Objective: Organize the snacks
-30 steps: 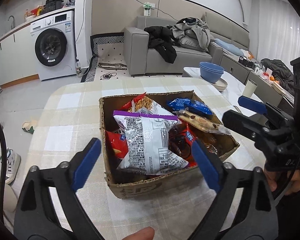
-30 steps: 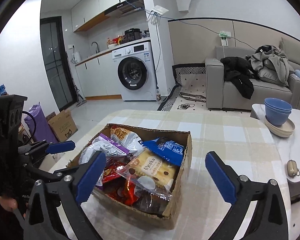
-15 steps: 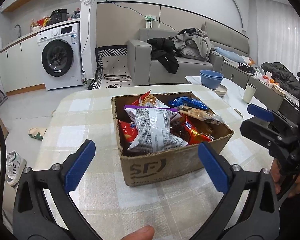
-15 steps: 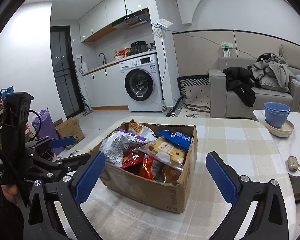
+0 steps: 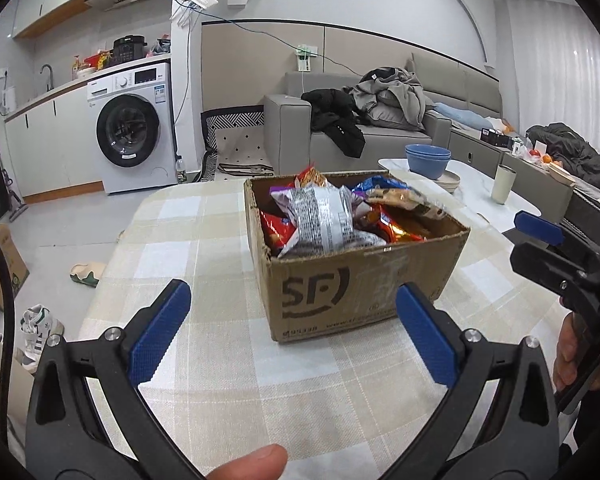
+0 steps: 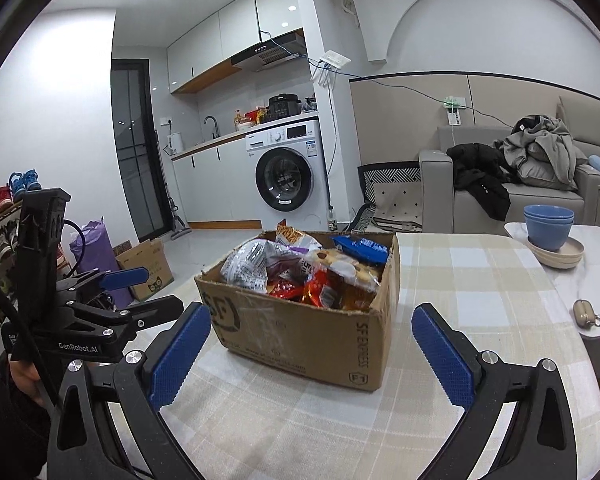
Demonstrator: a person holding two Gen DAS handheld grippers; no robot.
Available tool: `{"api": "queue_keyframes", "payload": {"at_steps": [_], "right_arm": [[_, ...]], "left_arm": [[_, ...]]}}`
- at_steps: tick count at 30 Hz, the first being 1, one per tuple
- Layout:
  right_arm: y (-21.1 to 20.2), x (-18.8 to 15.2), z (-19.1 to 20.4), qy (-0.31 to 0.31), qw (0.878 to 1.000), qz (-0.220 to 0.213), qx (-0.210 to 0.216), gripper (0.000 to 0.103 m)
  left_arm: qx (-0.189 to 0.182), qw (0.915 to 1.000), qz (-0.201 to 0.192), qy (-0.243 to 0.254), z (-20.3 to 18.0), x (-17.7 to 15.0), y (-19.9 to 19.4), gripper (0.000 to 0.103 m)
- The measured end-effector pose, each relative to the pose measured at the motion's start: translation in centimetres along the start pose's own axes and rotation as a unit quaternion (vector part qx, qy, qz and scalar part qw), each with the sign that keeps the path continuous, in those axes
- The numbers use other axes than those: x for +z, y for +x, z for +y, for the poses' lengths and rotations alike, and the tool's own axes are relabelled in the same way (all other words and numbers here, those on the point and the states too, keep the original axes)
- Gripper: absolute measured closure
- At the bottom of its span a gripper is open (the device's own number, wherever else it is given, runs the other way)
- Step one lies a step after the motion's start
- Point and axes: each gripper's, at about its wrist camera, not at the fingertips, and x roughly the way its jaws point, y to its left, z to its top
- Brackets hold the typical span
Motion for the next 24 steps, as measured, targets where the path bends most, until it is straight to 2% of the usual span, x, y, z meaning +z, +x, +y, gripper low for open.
{"api": "queue_keyframes", "payload": {"at_steps": [7, 18, 24], "right_arm": [[-0.2, -1.8, -0.5, 0.006, 1.0, -0.006, 0.003, 0.001], [-0.1, -3.0, -0.9, 0.001, 1.0, -0.013, -0.004, 0.0], [-0.6, -3.1, -0.9, -0.001, 1.0, -0.024, -0.002, 0.0]], "left_arm": [[0.001, 0.9999, 0.0, -0.011, 0.4, -2.3, 0.9, 0.001], [0.018, 0.9988, -0.045, -0.01, 0.6, -3.6, 1.2, 0.001], [0.024, 0.9985, -0.049, -0.001, 0.2, -4.0, 1.6, 0.001]]}}
